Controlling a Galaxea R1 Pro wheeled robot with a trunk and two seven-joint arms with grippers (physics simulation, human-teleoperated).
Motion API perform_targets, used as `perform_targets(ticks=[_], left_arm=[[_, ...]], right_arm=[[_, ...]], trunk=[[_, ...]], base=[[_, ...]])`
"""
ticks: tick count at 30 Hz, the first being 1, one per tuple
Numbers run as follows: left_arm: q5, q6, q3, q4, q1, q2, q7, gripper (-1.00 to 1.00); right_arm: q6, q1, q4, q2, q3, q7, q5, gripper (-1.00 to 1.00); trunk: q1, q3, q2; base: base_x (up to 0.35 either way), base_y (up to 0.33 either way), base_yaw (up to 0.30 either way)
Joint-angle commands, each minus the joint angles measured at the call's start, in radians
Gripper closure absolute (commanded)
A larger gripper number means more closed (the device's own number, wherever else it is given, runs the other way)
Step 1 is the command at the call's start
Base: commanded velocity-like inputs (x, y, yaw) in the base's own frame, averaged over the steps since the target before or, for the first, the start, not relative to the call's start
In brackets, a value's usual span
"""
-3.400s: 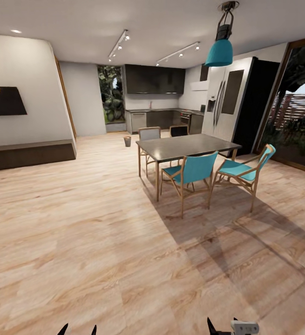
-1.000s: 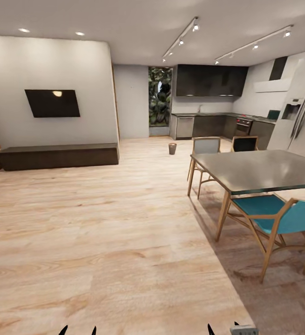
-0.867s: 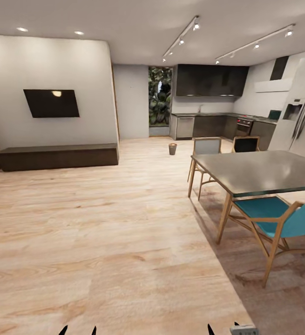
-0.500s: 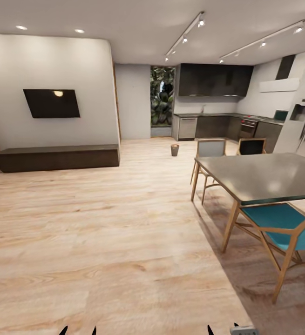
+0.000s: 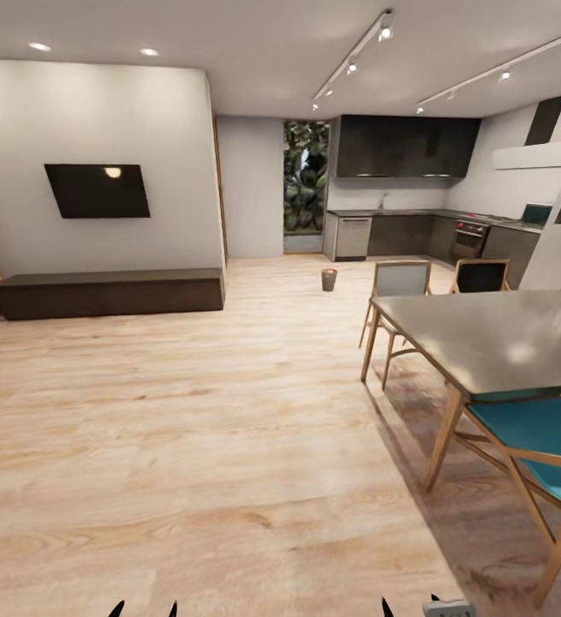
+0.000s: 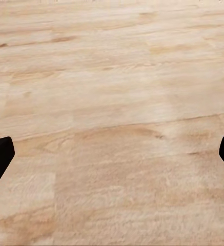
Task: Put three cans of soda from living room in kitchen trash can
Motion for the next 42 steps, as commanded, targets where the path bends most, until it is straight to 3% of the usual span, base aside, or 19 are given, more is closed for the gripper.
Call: perform_targets(ticks=[1,42], left_arm=[[0.0,0.0,0.0,0.0,0.0,0.0,0.0,-1.0],[0.0,0.0,0.0,0.0,0.0,0.0,0.001,-1.0]], right_arm=[[0.0,0.0,0.0,0.0,0.0,0.0,0.0,-1.0],[0.0,0.0,0.0,0.001,0.003,0.0,0.002,-1.0]], trunk=[[0.0,0.0,0.0],[0.0,0.0,0.0]], base=[[0.323,0.0,0.003],[0.323,0.0,0.0]])
